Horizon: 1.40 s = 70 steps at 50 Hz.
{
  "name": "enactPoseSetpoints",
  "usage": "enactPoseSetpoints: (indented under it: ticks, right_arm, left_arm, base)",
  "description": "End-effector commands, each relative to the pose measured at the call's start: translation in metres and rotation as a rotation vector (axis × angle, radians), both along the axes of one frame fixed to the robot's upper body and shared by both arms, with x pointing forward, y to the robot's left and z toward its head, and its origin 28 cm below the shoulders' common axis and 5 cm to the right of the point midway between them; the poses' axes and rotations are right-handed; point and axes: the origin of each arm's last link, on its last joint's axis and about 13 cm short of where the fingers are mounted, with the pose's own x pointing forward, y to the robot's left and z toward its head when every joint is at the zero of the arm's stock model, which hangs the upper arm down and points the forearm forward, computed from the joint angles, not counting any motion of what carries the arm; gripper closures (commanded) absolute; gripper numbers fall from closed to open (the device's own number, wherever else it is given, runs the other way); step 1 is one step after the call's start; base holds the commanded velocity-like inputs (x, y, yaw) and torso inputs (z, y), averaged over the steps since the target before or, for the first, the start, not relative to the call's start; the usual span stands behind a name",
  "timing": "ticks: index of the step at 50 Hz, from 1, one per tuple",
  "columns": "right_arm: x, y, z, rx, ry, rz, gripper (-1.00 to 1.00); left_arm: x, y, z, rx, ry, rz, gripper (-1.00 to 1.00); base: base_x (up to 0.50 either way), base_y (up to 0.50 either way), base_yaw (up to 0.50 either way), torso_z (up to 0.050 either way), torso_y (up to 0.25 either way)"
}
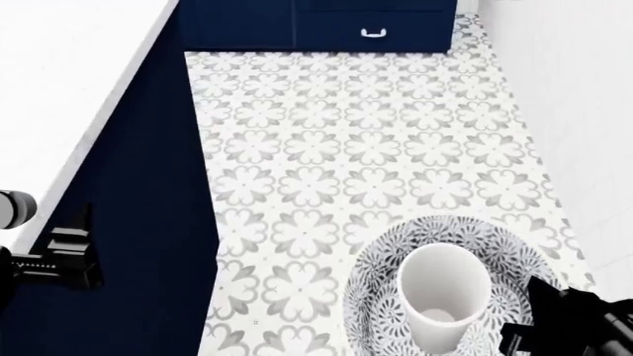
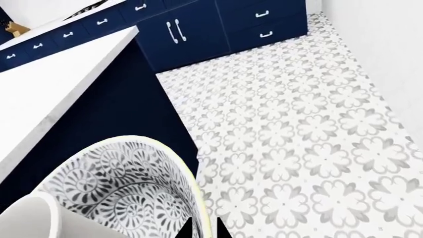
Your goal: Place the cup inside the bowl on the dining table and move the bowl to any counter.
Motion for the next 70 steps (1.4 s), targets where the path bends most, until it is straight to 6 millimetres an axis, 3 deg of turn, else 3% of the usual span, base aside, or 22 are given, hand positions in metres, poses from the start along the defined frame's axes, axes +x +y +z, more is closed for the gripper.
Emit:
enactPoseSetpoints:
  ticks: [1, 70]
  right_arm:
    - [0.0041, 0.0007, 0.0028, 0.004, -0.02, 0.004, 1.0]
    - [0.0129, 0.0034, -0.0006, 0.025, -0.021, 0.009, 1.0]
  left_arm:
    - [-0.0004, 0.0012, -0.0009, -0.001, 0.0, 0.005, -1.0]
    - [0.0025, 0.0008, -0.0051, -0.004, 0.008, 0.006, -1.0]
  base:
    - [0.5, -0.13, 0.0, 0.0, 0.0]
    - [0.5, -0.06, 0.0, 0.0, 0.001]
